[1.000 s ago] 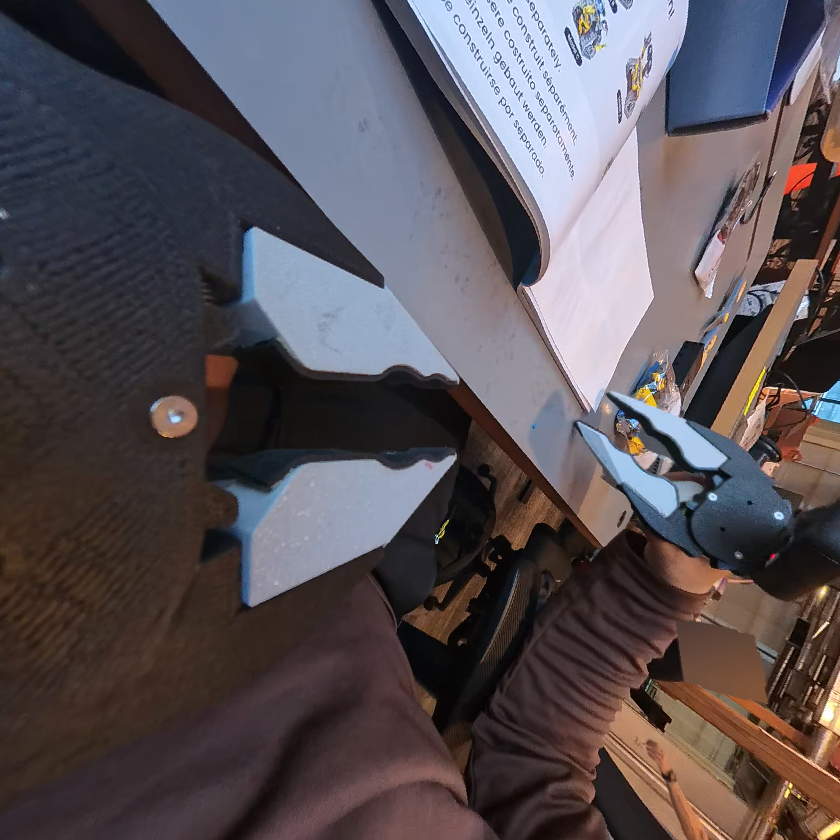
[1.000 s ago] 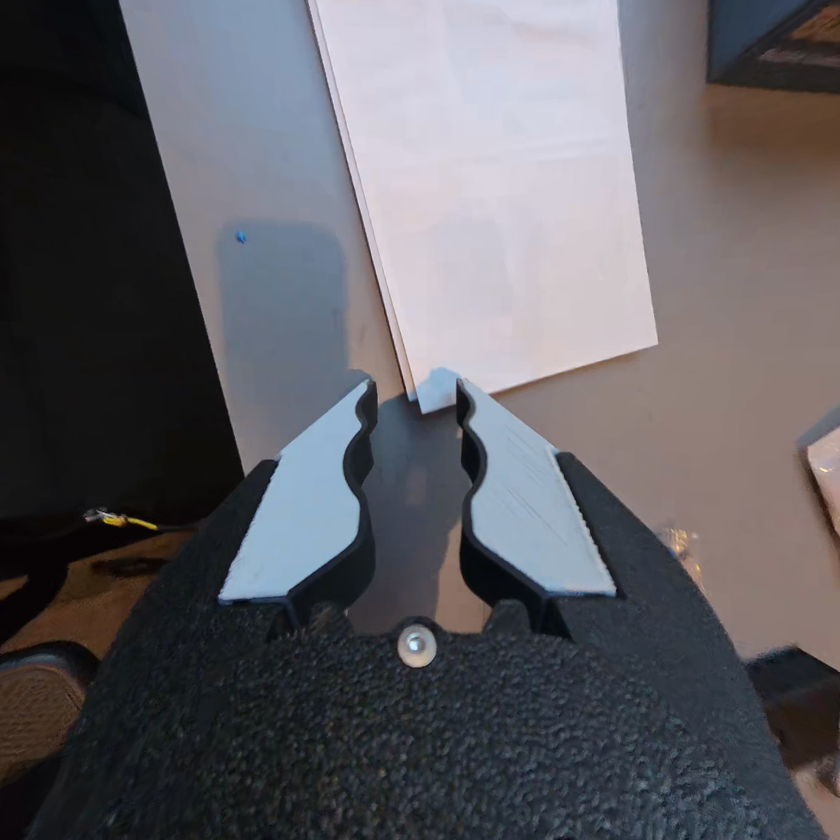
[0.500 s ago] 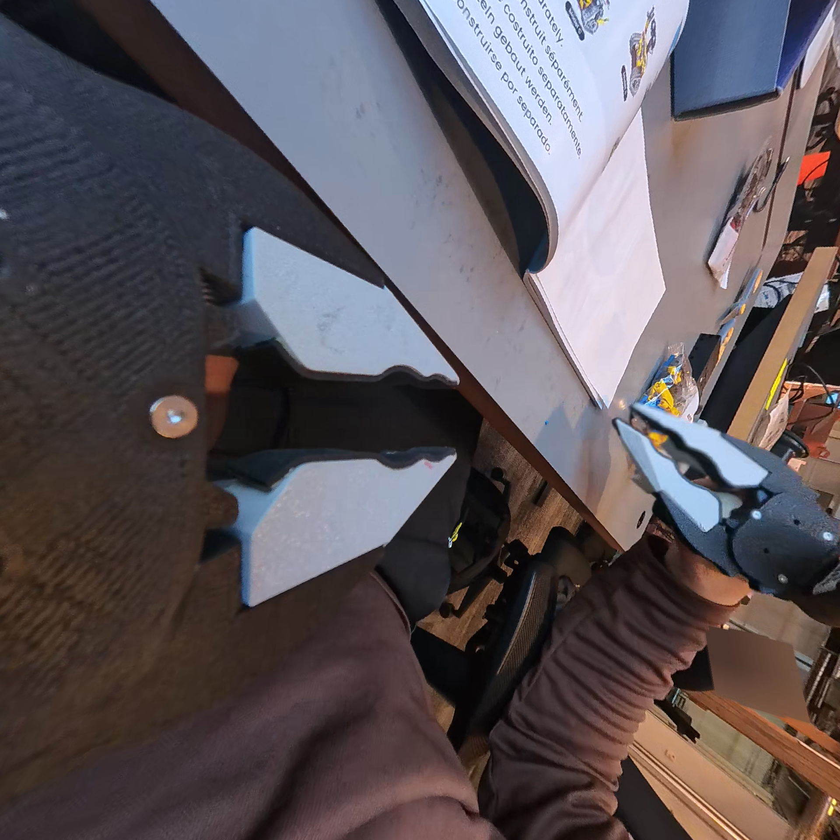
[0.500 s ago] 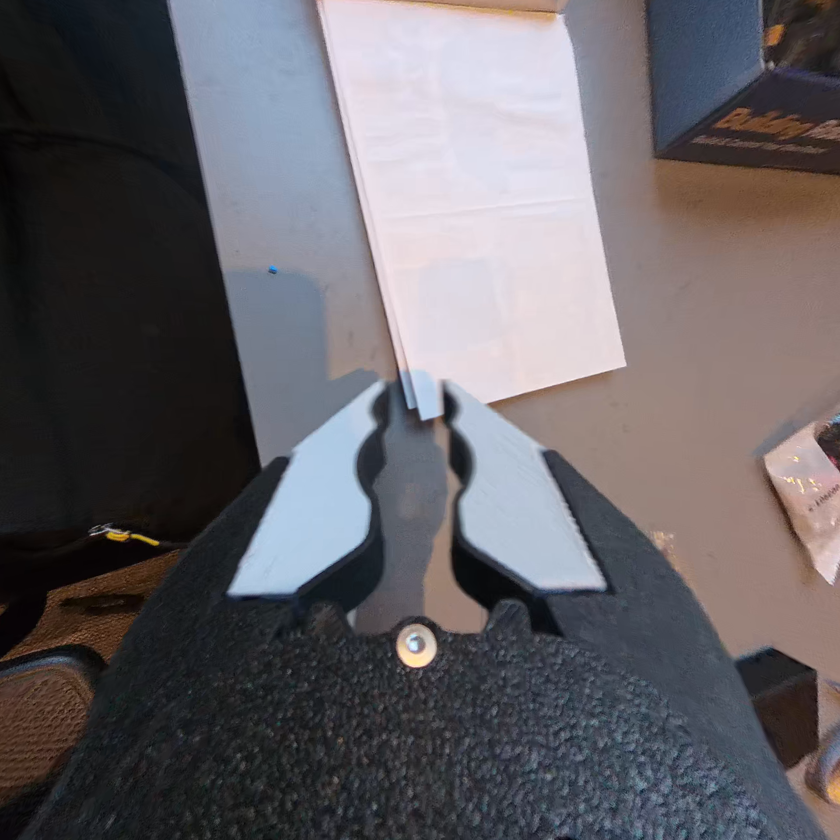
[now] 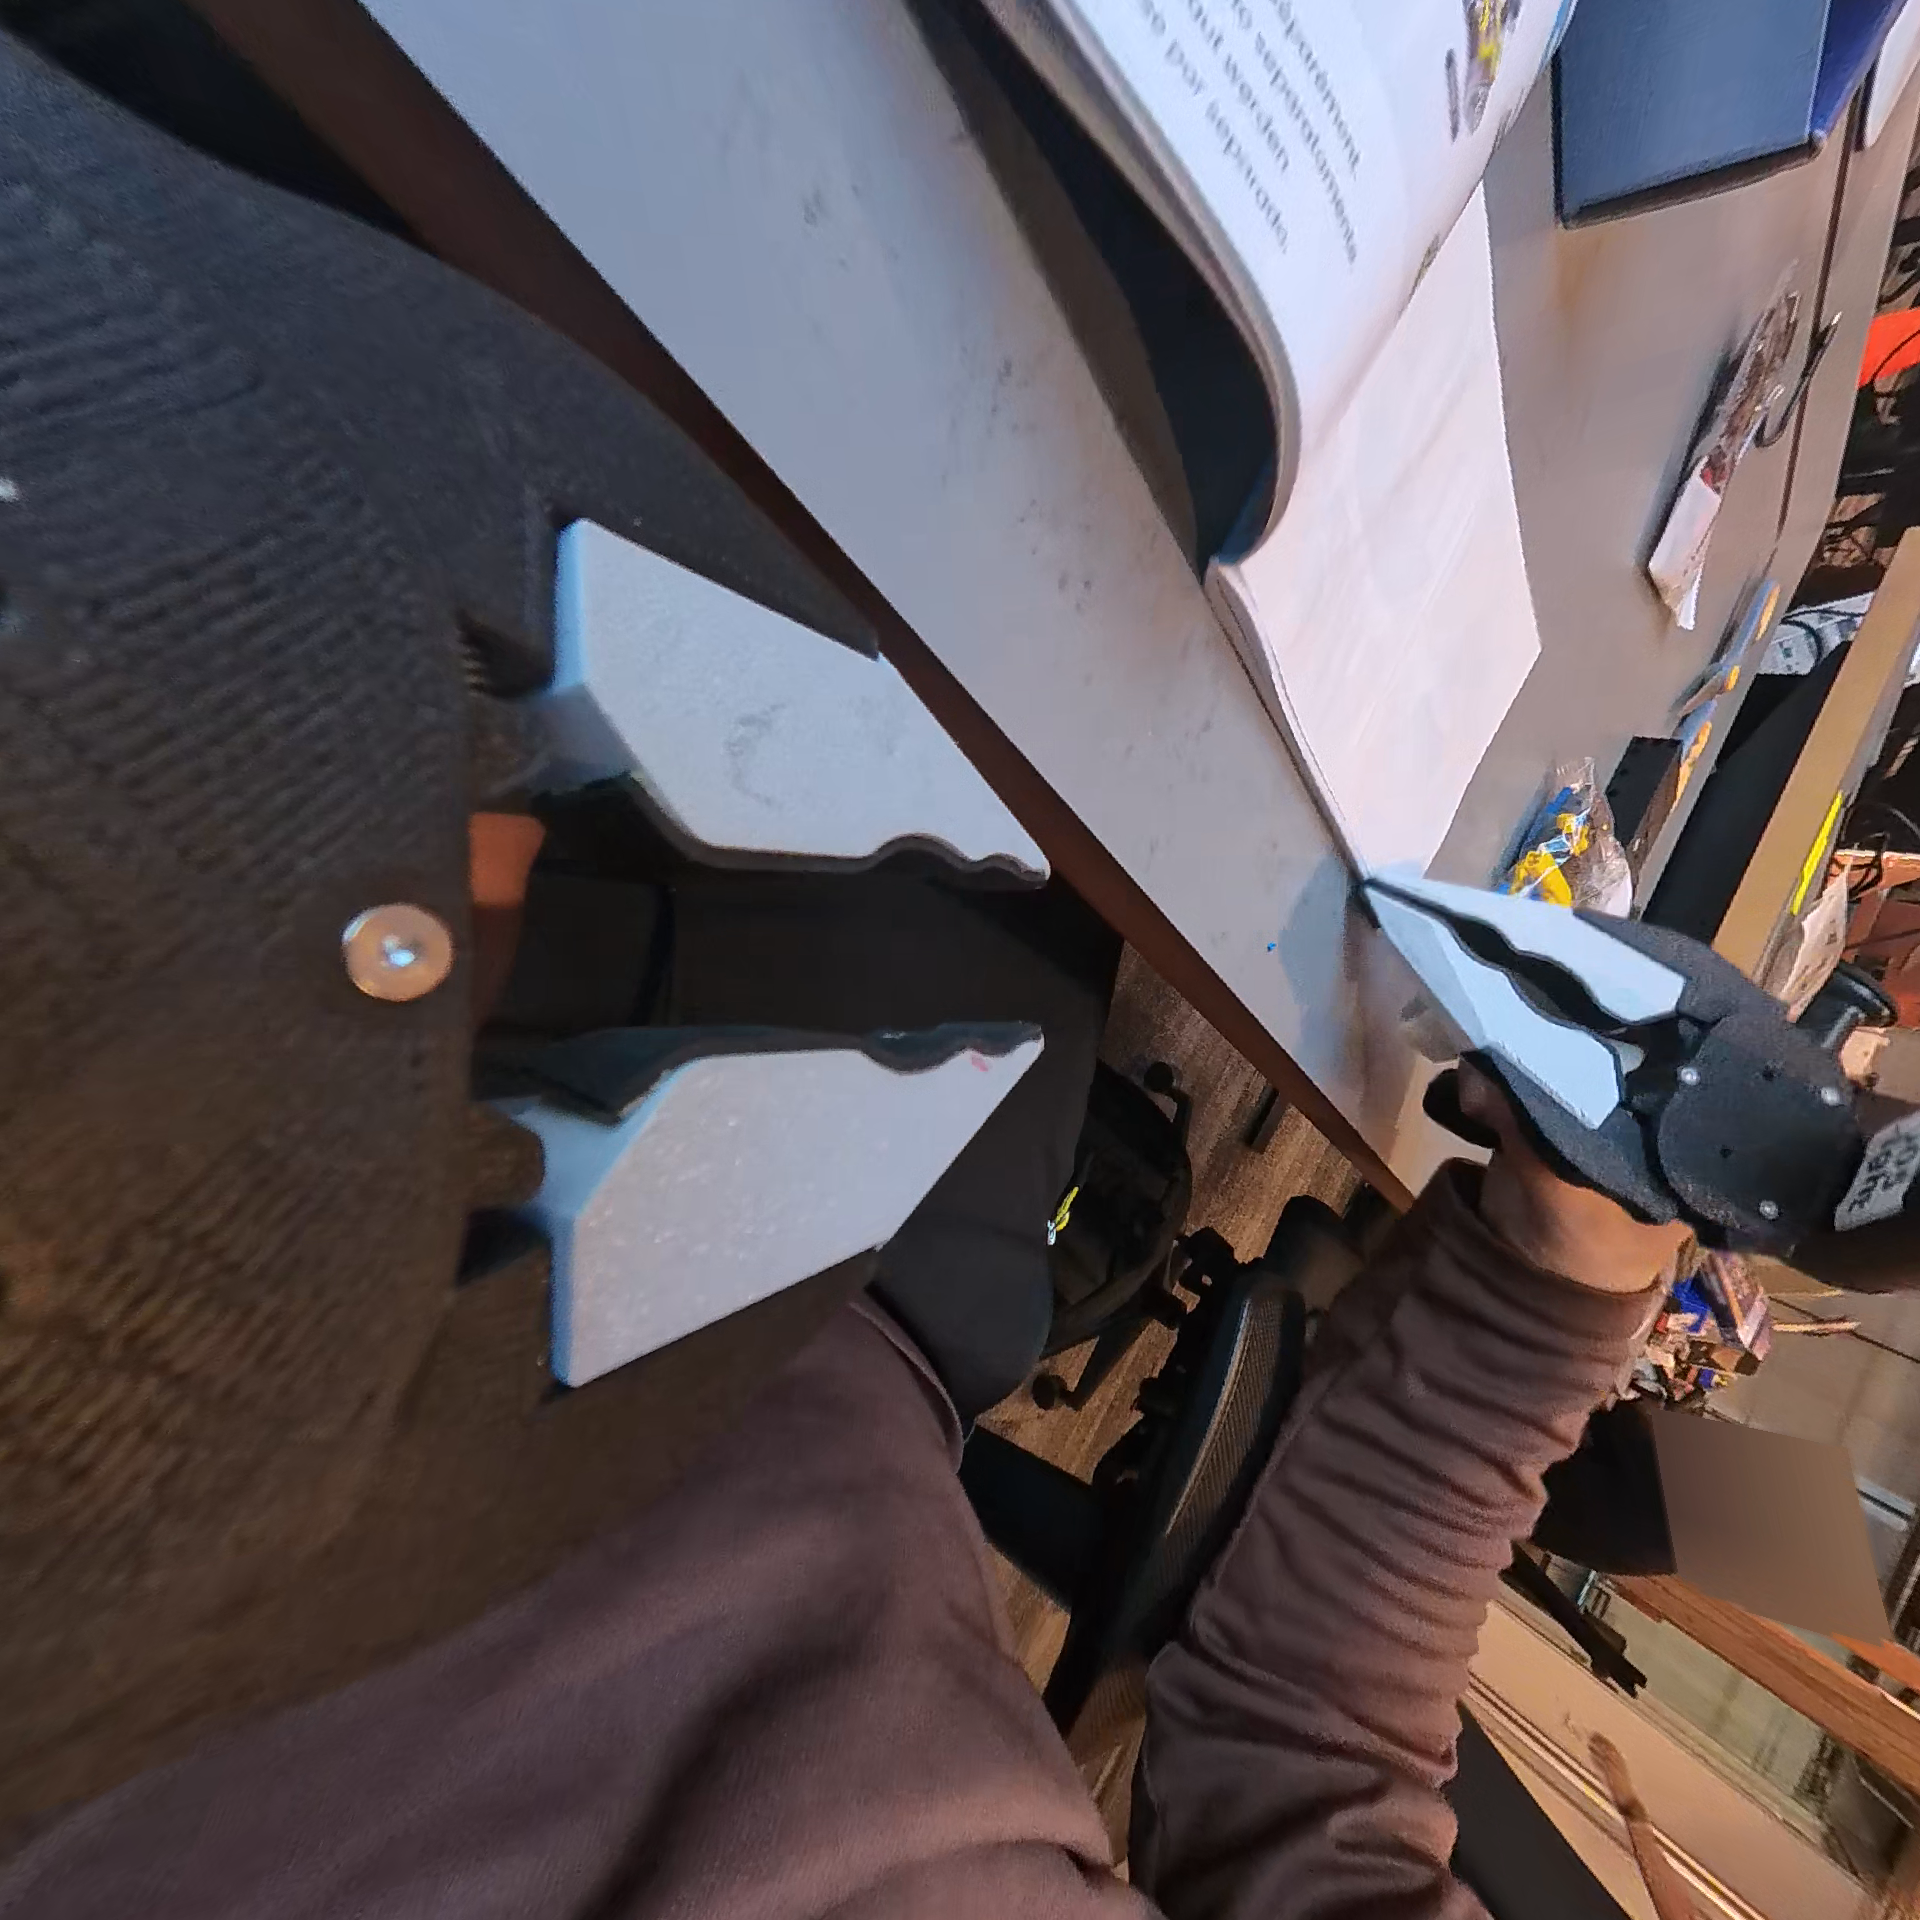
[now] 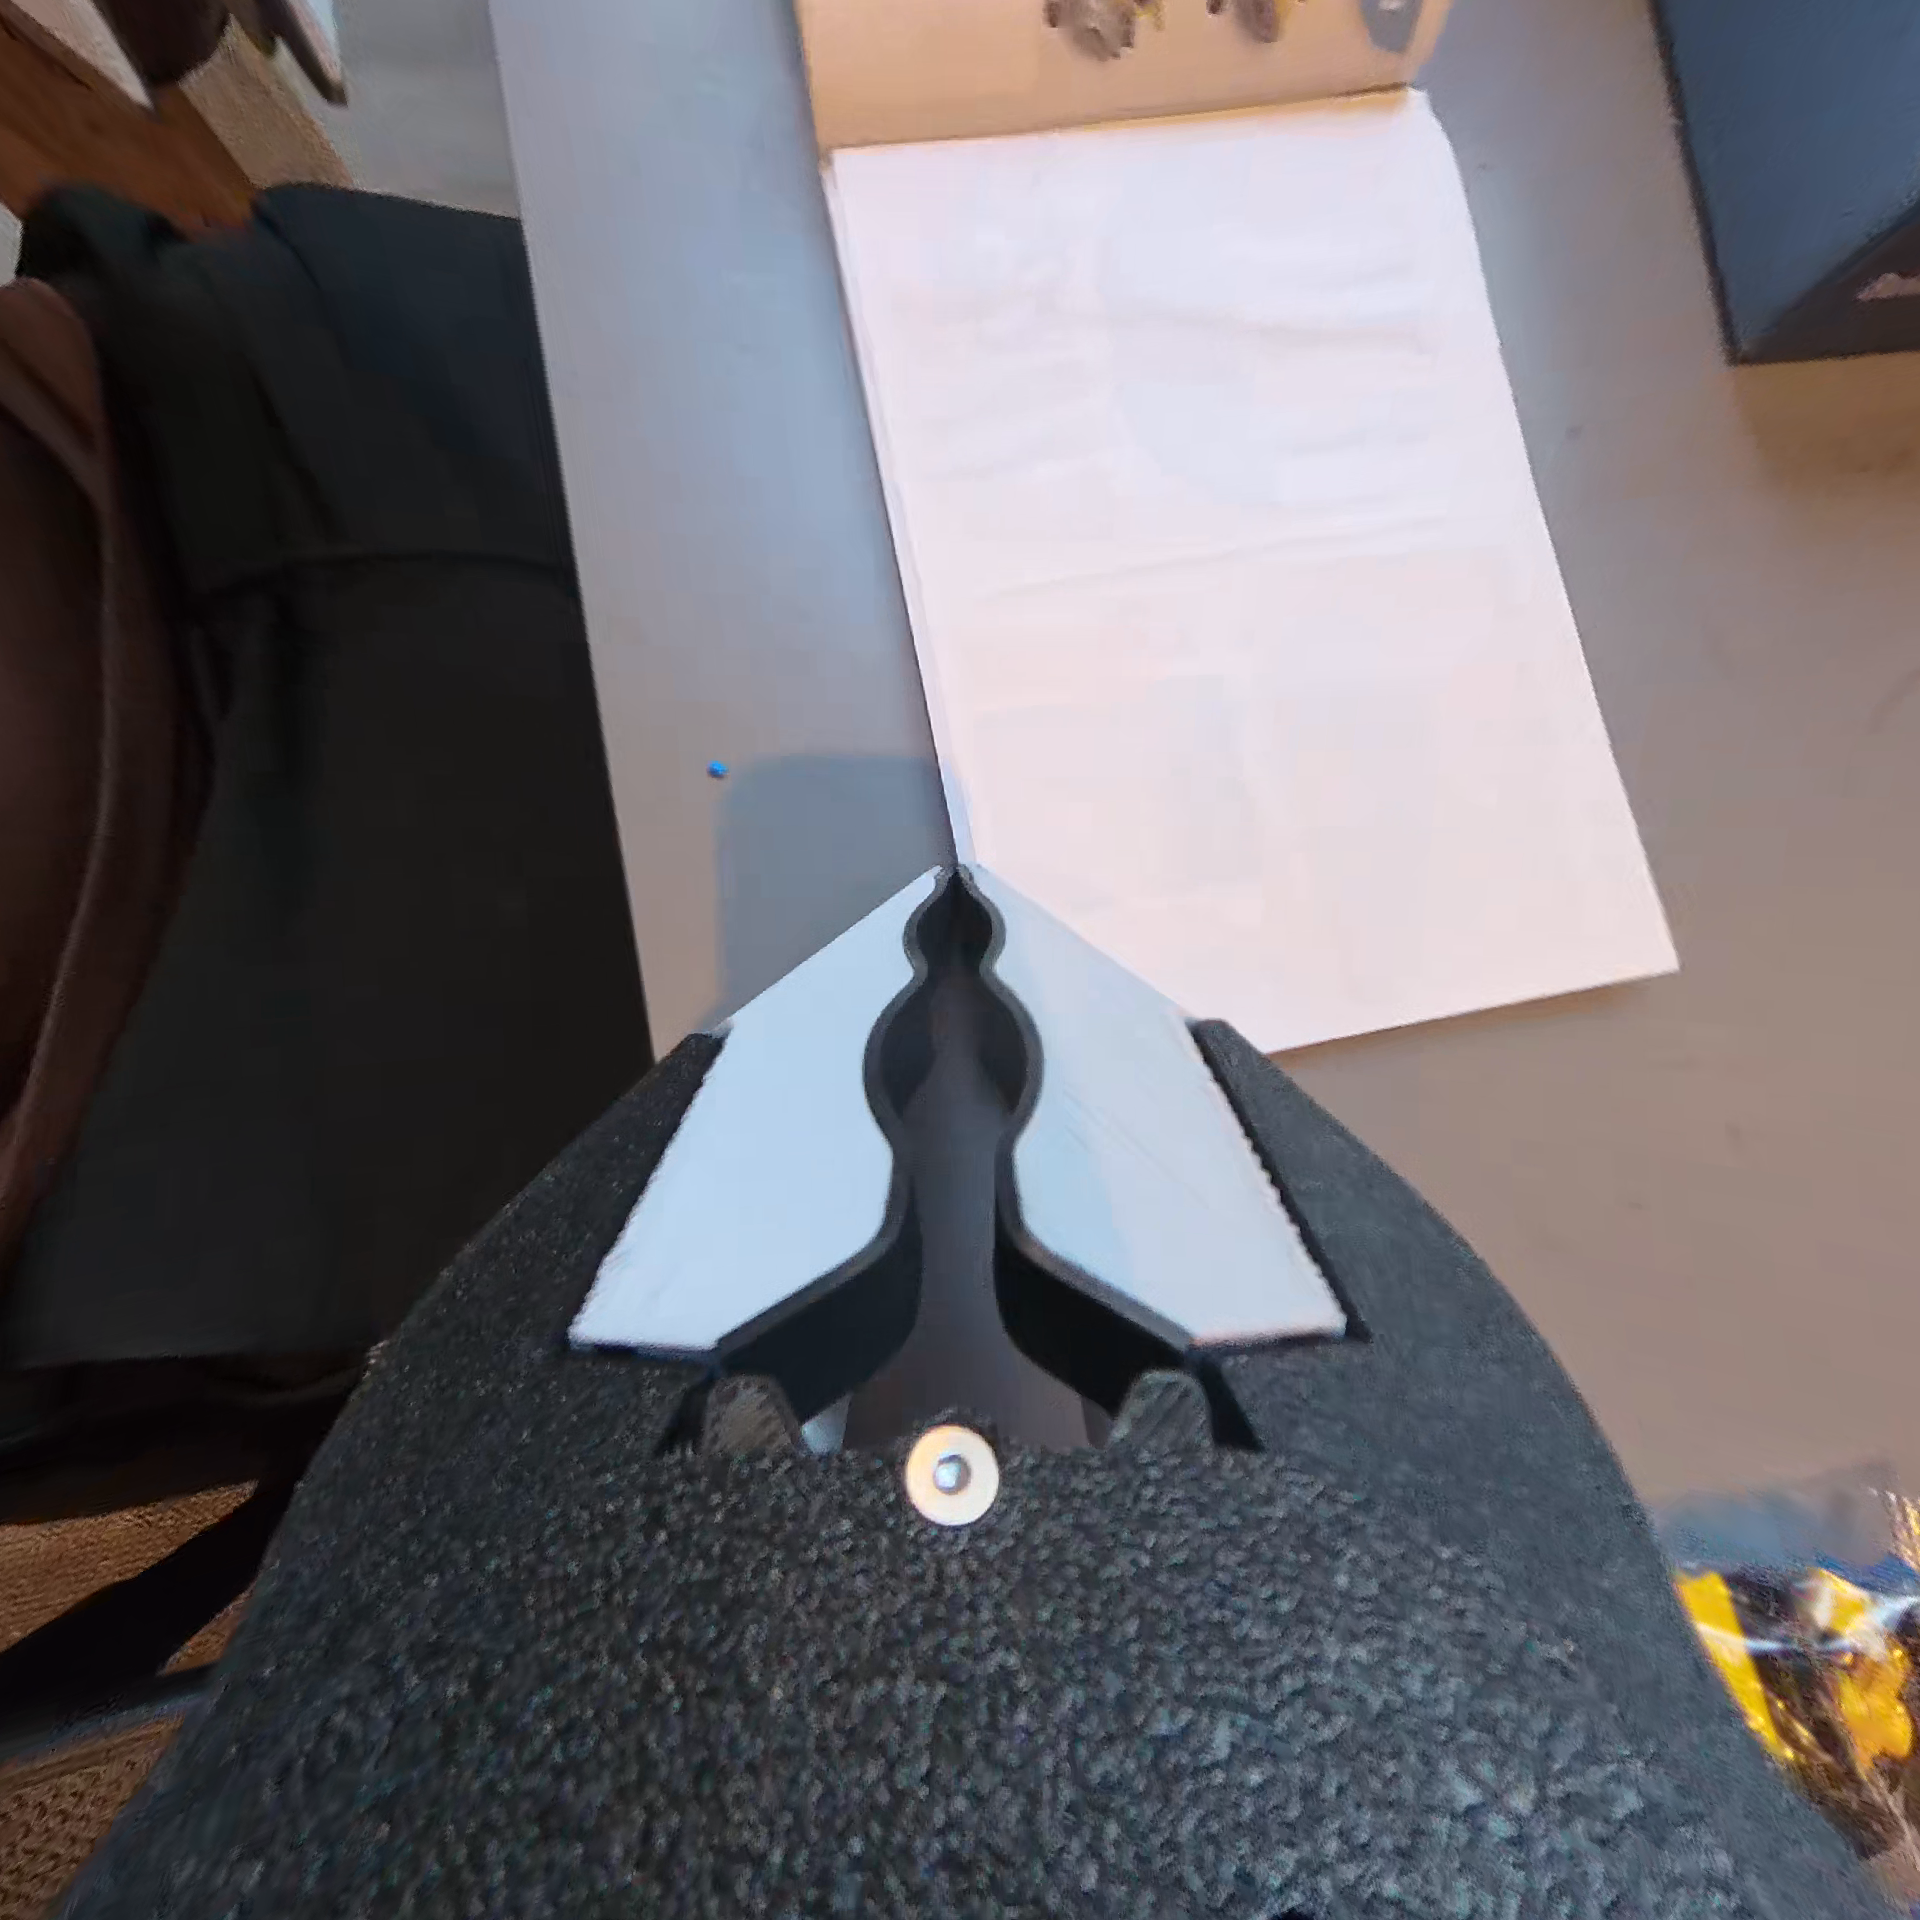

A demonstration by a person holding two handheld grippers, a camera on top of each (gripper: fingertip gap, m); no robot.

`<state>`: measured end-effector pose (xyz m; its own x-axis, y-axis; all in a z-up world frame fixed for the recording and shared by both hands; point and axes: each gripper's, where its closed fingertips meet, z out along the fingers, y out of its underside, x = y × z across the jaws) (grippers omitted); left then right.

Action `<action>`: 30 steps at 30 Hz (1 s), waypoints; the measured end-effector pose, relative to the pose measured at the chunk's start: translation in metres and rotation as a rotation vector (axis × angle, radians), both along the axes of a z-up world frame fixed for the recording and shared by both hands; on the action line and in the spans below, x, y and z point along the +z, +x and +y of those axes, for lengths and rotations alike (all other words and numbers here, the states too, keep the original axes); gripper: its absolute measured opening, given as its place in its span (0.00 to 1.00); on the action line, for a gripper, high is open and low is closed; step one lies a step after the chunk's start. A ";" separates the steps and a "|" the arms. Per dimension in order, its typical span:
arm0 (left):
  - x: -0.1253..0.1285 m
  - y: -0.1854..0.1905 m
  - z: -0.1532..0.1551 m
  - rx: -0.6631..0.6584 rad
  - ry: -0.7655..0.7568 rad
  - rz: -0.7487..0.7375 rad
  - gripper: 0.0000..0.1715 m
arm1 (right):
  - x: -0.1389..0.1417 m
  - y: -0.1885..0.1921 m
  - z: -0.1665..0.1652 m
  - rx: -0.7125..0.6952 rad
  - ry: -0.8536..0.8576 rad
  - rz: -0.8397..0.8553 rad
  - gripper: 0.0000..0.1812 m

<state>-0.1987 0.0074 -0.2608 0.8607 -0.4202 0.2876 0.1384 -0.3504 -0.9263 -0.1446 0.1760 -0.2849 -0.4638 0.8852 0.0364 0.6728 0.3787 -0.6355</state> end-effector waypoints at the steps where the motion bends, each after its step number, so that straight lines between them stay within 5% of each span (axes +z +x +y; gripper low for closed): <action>1: 0.000 0.000 0.000 -0.001 0.000 0.002 0.13 | 0.000 0.000 -0.005 0.013 0.013 -0.001 0.00; 7: 0.000 0.000 -0.002 0.002 0.005 0.025 0.13 | 0.020 0.002 -0.022 0.062 0.020 0.041 0.03; 9: 0.004 0.000 -0.001 0.015 0.016 0.025 0.13 | 0.025 -0.001 -0.003 -0.041 0.003 0.046 0.26; 12: 0.020 -0.010 0.009 0.100 0.044 0.092 0.13 | 0.007 0.004 0.016 -0.140 -0.021 -0.051 0.38; 16: 0.047 -0.025 0.034 0.172 0.063 0.271 0.13 | -0.001 0.007 0.019 -0.114 0.014 -0.064 0.36; 20: 0.044 -0.037 0.067 0.157 -0.026 0.373 0.20 | 0.004 0.016 0.032 -0.077 0.125 -0.058 0.34; 30: 0.031 -0.043 0.078 0.158 -0.088 0.221 0.20 | 0.009 0.020 0.036 0.046 0.462 0.014 0.24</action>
<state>-0.2412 0.0855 -0.2297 0.9595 -0.2574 0.1149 -0.0043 -0.4209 -0.9071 -0.1249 0.2122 -0.2760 -0.4990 0.7534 0.4282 0.6415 0.6533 -0.4021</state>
